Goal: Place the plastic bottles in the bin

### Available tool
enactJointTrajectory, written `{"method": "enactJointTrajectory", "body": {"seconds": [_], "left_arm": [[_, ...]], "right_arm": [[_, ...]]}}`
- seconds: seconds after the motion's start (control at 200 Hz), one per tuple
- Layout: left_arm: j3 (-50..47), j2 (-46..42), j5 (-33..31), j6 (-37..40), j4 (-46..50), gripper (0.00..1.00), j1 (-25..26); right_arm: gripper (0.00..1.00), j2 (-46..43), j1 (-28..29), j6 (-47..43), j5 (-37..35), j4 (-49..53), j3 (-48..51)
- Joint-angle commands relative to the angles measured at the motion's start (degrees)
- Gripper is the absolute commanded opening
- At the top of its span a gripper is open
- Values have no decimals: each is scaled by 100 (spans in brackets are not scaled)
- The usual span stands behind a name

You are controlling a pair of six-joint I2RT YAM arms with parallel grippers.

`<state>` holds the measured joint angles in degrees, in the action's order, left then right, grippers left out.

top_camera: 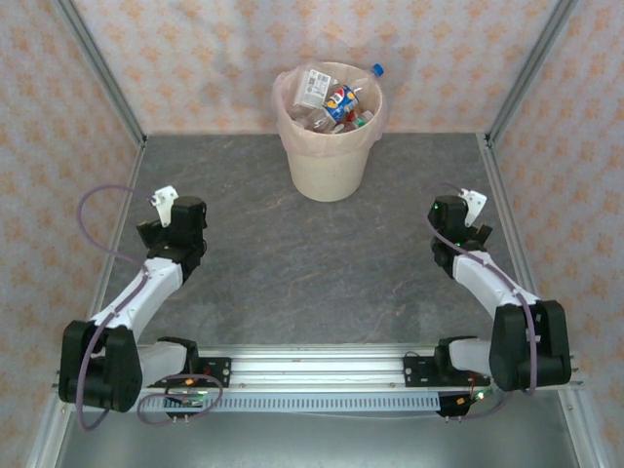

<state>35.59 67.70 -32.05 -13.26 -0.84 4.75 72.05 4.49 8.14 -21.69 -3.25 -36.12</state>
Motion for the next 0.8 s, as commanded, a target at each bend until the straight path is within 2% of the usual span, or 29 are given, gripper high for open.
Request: {"method": "enactJointTrajectory", "body": {"seconds": [0.0,0.19,0.315,0.405,0.46,0.52,0.56,0.6,0.656,0.716,0.796], "left_arm": [[-425,371,468,362,-1408,100,-25],[-574,1047,1228,990,-2200,100,-94],[-784,1263,2249,993,-3106,100,-381],[-831,1586,2720,1169,-3481,100,-401],[-1022,1644,2656,1177,-3839,100,-372],[-1423,1790,2426,1154,-4759,100,-337],[-1422,1676,2153,1052,-4519,100,-292],[-1405,1778,1821,1065,-4694,100,-200],[-1225,1789,1375,1082,-4319,100,-16],[-1225,1768,1287,1091,-4332,100,19],[-1231,1773,1253,1072,-4337,100,23]], "right_arm": [[99,144,-122,-322,746,-578,128],[99,472,-321,-671,1798,-1208,309],[99,701,-468,-793,2248,-1686,410],[99,823,-505,-842,2430,-1990,472],[99,874,-510,-896,2470,-2141,513],[99,928,-511,-932,2469,-2380,588],[99,952,-506,-934,2422,-2496,617],[99,971,-511,-972,2385,-2583,630],[99,1036,-517,-924,2330,-3012,771],[99,1086,-519,-926,2334,-3229,874],[99,1074,-519,-935,2363,-4105,1383]]}}
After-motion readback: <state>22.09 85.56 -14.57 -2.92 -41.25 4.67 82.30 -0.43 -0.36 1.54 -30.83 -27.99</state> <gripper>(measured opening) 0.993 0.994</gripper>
